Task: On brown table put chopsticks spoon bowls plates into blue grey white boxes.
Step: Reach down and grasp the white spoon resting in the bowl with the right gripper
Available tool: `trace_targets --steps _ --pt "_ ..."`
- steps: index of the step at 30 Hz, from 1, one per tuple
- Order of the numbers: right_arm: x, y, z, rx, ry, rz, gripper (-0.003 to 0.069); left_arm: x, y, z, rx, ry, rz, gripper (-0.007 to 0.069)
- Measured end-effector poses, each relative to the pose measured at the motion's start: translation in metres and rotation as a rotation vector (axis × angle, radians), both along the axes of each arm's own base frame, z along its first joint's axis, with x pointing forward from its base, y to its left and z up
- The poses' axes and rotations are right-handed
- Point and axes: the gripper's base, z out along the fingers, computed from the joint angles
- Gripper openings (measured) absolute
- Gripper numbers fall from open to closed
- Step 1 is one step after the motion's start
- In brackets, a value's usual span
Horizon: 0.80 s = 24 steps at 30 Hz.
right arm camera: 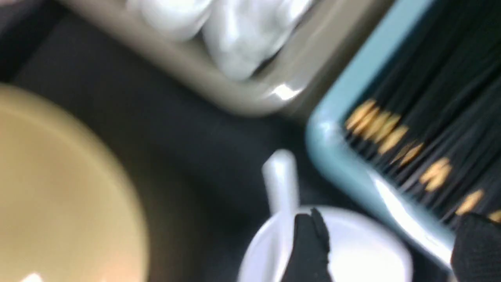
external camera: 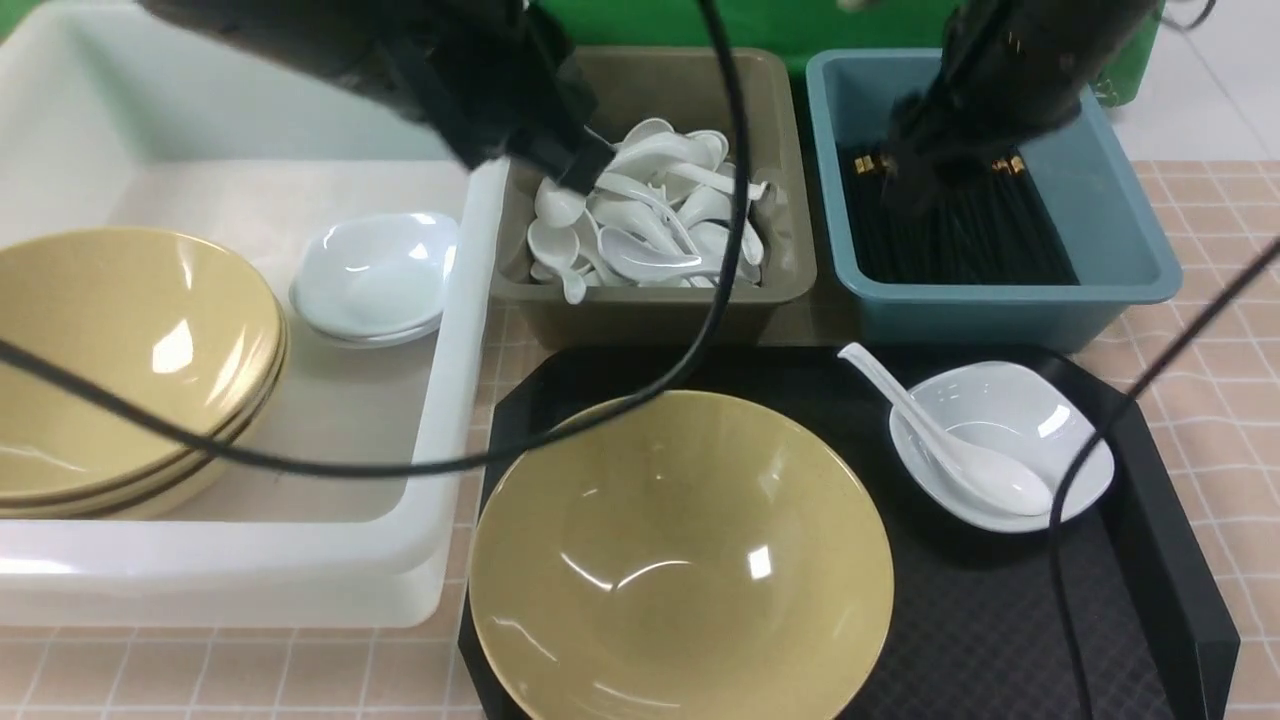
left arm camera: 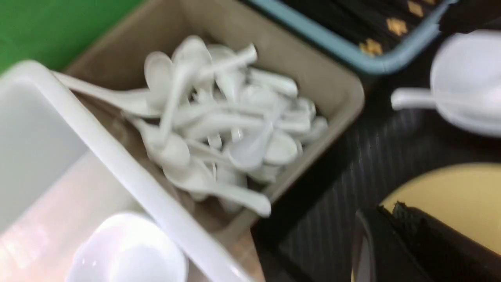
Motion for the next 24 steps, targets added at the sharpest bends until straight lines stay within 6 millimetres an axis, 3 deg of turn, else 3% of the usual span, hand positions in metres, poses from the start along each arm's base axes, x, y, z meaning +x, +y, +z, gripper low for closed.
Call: trace_targets --steps 4,7,12,24 --pt "-0.026 0.006 -0.027 -0.049 0.094 0.101 0.0499 -0.004 0.0 -0.014 -0.01 -0.007 -0.021 0.0005" --pt "-0.03 0.006 -0.055 -0.064 0.119 0.113 0.0499 -0.003 -0.003 -0.023 -0.06 -0.021 -0.024 0.0005" --pt "-0.02 0.009 -0.084 -0.046 0.056 0.103 0.0498 -0.002 -0.007 -0.031 -0.093 -0.025 -0.041 0.0005" --pt "0.006 0.019 -0.129 -0.037 0.007 0.096 0.0487 0.0 -0.009 -0.034 -0.092 -0.022 -0.053 0.0005"
